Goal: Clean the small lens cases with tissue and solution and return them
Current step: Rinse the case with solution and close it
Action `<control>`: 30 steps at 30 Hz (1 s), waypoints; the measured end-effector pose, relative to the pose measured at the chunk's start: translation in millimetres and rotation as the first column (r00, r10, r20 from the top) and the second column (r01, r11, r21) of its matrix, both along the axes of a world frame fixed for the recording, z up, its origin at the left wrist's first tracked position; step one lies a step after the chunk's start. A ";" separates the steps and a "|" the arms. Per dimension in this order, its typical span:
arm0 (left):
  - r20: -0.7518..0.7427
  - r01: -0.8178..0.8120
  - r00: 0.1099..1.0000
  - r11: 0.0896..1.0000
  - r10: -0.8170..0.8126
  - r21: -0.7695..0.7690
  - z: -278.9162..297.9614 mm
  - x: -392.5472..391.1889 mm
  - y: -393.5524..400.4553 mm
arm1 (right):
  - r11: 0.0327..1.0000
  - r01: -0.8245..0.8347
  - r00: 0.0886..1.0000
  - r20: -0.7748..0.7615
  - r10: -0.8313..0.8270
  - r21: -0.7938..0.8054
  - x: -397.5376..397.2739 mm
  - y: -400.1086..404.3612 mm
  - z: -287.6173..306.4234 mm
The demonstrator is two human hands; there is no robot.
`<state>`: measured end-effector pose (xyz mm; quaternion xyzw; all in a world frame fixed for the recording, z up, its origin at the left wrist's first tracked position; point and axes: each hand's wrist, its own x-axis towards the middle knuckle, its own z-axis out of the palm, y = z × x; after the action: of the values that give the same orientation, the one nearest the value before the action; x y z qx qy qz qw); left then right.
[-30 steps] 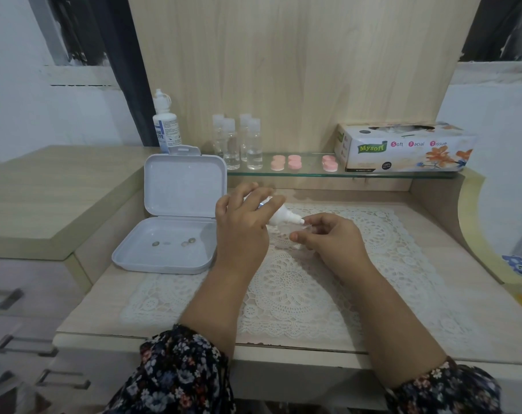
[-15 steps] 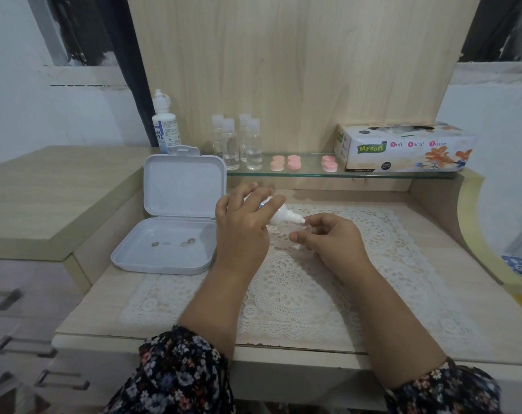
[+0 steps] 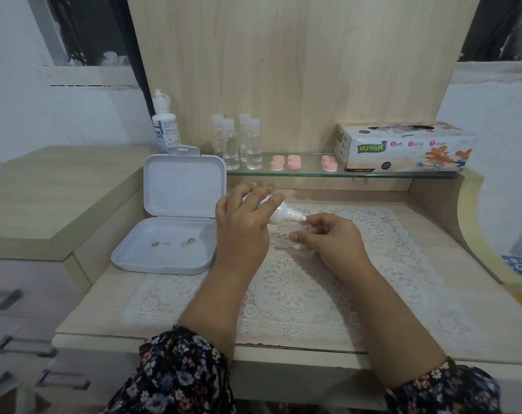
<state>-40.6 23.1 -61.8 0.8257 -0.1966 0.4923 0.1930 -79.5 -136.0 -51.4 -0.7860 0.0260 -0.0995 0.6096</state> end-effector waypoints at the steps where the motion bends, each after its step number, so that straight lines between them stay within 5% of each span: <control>1: -0.001 -0.004 1.000 1.000 0.004 0.004 0.2 -0.2 -0.1 | 1.000 0.000 1.000 0.002 0.000 -0.004 0.3 0.1 -0.1; 30: -0.023 -0.022 0.999 1.000 0.023 0.008 0.0 -1.1 0.0 | 1.000 0.007 1.000 -0.010 -0.007 0.005 0.3 1.2 -0.7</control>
<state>-41.8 23.1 -61.8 0.8342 -0.1869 0.4841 0.1866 -79.2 -134.8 -52.1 -0.7849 0.0320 -0.0977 0.6110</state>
